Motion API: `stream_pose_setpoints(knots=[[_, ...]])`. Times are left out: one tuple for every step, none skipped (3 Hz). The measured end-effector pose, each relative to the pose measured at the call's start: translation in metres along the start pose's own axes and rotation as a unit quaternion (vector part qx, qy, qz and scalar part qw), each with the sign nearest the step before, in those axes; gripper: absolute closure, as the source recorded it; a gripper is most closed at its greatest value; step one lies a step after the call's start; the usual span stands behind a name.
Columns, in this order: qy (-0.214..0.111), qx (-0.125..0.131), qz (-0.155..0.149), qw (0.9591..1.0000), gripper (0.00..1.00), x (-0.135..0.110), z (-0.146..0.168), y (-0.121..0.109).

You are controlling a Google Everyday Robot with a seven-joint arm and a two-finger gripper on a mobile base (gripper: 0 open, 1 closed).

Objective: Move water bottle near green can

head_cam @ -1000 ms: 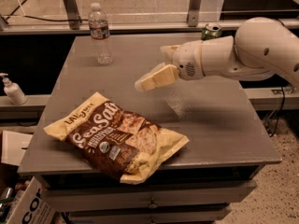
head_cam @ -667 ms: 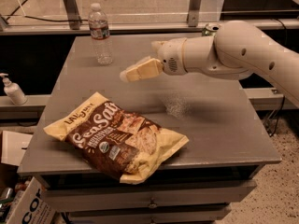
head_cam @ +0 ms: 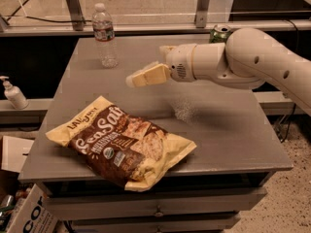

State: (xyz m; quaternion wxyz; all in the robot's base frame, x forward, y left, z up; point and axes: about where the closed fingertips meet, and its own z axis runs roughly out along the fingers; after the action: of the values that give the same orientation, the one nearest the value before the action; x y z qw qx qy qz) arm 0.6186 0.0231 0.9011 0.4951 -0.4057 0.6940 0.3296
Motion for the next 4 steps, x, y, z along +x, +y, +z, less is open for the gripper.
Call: stream_pose_setpoints(knots=[[-0.031,0.009,0.017,0.9993,0.0,0.004,0.013,-0.004],[-0.082,0.034,0.035,0.9954,0.0,-0.004,0.039,-0.026],[-0.1,0.071,0.042,0.9916,0.0,-0.015,0.065,-0.049],[-0.096,0.097,0.049,0.9894,0.0,-0.023,0.092,-0.066]])
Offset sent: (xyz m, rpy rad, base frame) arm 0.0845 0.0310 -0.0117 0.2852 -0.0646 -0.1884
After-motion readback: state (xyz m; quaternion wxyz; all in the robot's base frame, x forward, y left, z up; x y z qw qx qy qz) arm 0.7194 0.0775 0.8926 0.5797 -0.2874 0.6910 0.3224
